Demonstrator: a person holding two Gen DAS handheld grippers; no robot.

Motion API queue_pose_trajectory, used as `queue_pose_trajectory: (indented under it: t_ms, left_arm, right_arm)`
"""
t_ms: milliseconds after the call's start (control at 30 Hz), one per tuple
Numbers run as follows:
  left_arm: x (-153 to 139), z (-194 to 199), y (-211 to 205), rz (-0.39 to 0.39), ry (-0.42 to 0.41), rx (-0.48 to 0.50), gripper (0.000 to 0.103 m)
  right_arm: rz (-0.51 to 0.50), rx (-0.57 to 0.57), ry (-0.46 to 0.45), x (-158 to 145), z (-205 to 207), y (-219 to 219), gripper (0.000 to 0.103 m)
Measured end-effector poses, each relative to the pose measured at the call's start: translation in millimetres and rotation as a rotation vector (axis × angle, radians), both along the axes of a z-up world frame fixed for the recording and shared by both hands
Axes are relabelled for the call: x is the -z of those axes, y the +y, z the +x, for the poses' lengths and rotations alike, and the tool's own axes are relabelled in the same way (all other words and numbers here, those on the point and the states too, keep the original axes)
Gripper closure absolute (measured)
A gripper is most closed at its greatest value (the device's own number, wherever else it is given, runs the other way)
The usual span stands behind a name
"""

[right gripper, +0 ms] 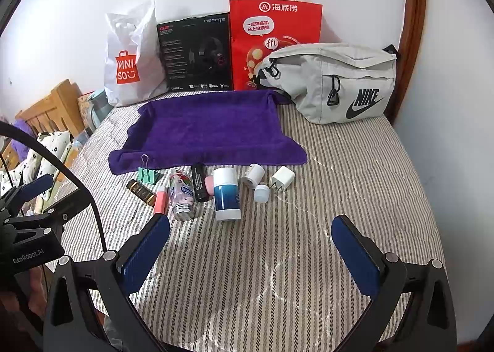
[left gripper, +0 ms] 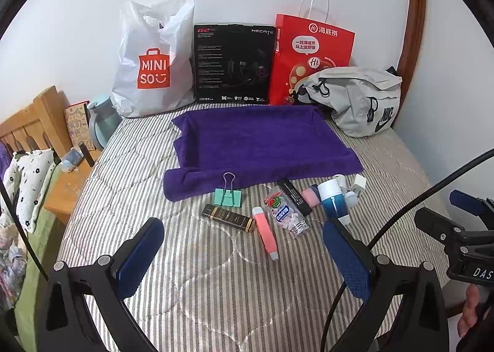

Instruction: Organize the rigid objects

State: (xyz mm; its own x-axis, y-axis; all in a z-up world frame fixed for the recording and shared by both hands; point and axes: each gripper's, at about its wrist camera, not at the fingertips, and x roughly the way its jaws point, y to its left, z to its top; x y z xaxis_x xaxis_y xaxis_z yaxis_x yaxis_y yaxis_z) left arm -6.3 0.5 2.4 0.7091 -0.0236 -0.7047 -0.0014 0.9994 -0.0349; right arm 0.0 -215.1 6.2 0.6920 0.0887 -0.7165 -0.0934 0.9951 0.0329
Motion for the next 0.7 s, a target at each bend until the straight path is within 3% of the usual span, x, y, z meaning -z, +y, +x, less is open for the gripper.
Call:
queue_pose_trajectory:
  t_ms: [700]
  left_arm:
    - [0.3,-0.7,-3.5,0.0,0.008,0.006,0.0]
  right_arm:
    - [-0.004,0.0,0.0,0.0,-2.8,1.9,0.0]
